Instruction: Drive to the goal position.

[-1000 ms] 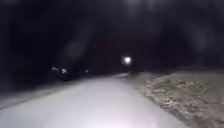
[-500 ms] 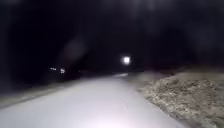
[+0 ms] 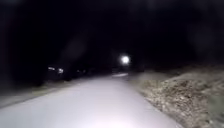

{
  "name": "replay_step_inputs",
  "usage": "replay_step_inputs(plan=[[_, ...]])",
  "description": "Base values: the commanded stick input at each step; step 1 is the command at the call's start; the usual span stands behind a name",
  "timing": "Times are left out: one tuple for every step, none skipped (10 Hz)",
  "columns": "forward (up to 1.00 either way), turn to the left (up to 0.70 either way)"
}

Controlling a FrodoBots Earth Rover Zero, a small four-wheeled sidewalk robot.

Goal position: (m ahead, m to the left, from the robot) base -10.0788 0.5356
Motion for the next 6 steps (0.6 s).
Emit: replay_step_inputs(plan=[[1.00,0.00],[1.00,0.00],[1.00,0.00],[1.00,0.00],[1.00,0.00],[1.00,0.00]])
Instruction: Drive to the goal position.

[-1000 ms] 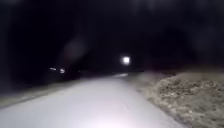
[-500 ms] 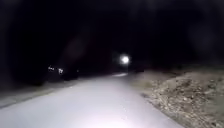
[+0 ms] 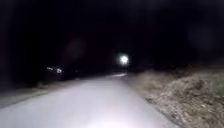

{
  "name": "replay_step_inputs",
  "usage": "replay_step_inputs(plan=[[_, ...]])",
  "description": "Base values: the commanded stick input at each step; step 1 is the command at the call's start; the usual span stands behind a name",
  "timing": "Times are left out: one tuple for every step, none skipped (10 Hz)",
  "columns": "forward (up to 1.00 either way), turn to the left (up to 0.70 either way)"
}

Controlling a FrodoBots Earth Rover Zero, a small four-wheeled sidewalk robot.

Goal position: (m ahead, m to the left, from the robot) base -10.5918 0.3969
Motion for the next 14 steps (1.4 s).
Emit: replay_step_inputs(plan=[[1.00,0.00],[1.00,0.00],[1.00,0.00],[1.00,0.00],[1.00,0.28],[1.00,0.39],[1.00,0.40],[1.00,0.40],[1.00,0.40],[1.00,0.40],[1.00,0.34],[1.00,0.00],[1.00,0.00],[1.00,0.00]])
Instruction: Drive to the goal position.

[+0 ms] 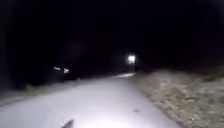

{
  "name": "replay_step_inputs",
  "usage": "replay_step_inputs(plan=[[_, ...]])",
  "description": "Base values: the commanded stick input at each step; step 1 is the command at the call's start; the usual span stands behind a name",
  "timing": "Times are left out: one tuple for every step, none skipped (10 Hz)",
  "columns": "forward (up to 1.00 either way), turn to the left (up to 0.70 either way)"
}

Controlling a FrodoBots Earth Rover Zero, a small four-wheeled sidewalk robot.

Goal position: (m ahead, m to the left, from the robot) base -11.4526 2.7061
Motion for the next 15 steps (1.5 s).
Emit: replay_step_inputs(plan=[[1.00,0.00],[1.00,0.00],[1.00,0.00],[1.00,0.00],[1.00,0.00],[1.00,0.00],[1.00,0.00],[1.00,0.00],[1.00,0.00],[1.00,-0.07],[1.00,-0.37],[1.00,-0.40],[1.00,-0.13],[1.00,0.00],[1.00,0.00]])
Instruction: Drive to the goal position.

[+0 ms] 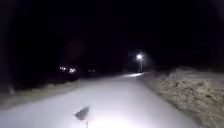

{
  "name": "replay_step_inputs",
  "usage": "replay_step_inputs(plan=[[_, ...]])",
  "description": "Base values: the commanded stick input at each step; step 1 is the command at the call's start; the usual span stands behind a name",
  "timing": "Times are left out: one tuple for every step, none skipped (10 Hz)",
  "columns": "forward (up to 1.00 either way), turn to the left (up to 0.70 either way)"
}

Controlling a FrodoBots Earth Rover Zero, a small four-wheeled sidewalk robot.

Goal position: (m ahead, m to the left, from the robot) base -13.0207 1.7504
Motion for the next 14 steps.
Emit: replay_step_inputs(plan=[[1.00,0.00],[1.00,0.00],[1.00,0.00],[1.00,-0.15],[1.00,-0.32],[1.00,-0.37],[1.00,-0.05],[1.00,0.00],[1.00,0.00],[1.00,0.00],[1.00,0.00],[1.00,0.00],[1.00,0.00],[1.00,0.00]])
